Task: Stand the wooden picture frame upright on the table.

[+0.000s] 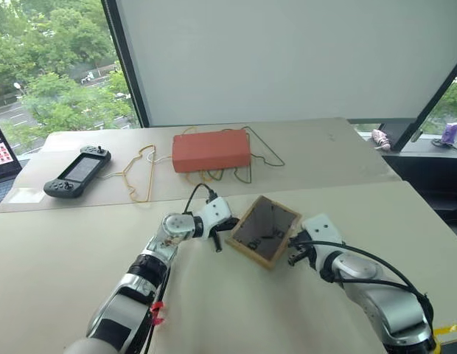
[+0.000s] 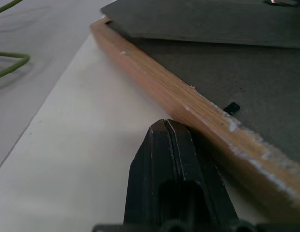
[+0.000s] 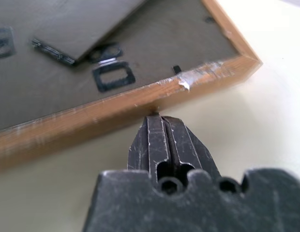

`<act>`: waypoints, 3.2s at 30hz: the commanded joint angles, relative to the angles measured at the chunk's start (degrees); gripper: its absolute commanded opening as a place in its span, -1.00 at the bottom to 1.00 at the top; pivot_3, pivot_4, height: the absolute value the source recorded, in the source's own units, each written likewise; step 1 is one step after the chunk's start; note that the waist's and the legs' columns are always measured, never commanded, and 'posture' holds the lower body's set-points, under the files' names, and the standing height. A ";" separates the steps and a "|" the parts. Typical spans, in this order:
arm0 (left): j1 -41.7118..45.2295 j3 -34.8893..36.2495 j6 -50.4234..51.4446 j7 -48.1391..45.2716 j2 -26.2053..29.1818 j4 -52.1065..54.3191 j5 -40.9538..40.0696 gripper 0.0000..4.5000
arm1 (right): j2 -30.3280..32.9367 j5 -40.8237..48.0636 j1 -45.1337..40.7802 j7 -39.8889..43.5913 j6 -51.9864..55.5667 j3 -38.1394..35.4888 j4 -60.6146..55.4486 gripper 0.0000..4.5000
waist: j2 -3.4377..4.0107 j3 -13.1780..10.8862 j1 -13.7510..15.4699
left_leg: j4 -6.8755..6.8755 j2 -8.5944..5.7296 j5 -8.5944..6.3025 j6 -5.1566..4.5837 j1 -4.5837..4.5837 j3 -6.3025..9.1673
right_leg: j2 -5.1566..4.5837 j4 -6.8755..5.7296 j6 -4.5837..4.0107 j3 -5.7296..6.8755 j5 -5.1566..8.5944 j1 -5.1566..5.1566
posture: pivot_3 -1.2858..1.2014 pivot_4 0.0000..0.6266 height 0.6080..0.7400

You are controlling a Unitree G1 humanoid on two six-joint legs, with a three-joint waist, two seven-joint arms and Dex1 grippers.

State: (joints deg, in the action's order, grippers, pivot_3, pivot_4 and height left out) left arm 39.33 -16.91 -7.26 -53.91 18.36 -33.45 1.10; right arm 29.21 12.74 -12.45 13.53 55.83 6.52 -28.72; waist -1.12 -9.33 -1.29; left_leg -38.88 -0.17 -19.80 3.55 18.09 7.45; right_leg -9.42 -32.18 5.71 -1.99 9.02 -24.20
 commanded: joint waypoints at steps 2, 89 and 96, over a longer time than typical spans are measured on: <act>-9.28 -1.34 6.88 -6.58 6.39 14.50 -1.14 -0.98 | -2.44 -1.03 -5.63 2.05 -0.53 5.63 0.83 -1.00 | 0.11 0.07 -1.32 | 0.06 0.03 -0.01 -0.02 -0.04 0.01 | 0.03 -0.03 0.01 -0.01 0.01 -0.04 | 0.03 -0.52 1.00; -20.63 6.45 -79.54 45.66 25.72 -1.01 43.54 -0.46 | 3.99 10.49 -25.99 26.71 2.78 3.81 14.71 -1.00 | 0.40 0.21 -0.03 | 0.34 0.32 -0.15 -0.21 -0.67 0.00 | 0.47 -0.86 -0.24 -0.17 0.36 -0.15 | 0.03 -0.52 1.00; -20.20 5.76 -78.54 47.38 25.26 -0.47 44.67 -0.46 | -7.94 20.41 -37.65 32.32 11.54 2.59 24.64 -0.06 | 0.47 0.20 -0.81 | 0.47 0.34 -0.15 -0.21 -0.77 0.04 | 0.48 -0.92 -0.26 -0.15 0.35 -0.15 | 0.03 -0.52 1.00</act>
State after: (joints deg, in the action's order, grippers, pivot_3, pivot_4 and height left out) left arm 19.98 -9.10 -86.90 -5.76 43.48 -33.24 42.95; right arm 23.53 28.95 -48.01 43.86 63.28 9.95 -6.29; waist -0.65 -9.13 -2.10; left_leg -38.42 0.16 -19.95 3.34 17.33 7.52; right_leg -8.95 -33.10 5.45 -2.12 9.37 -24.33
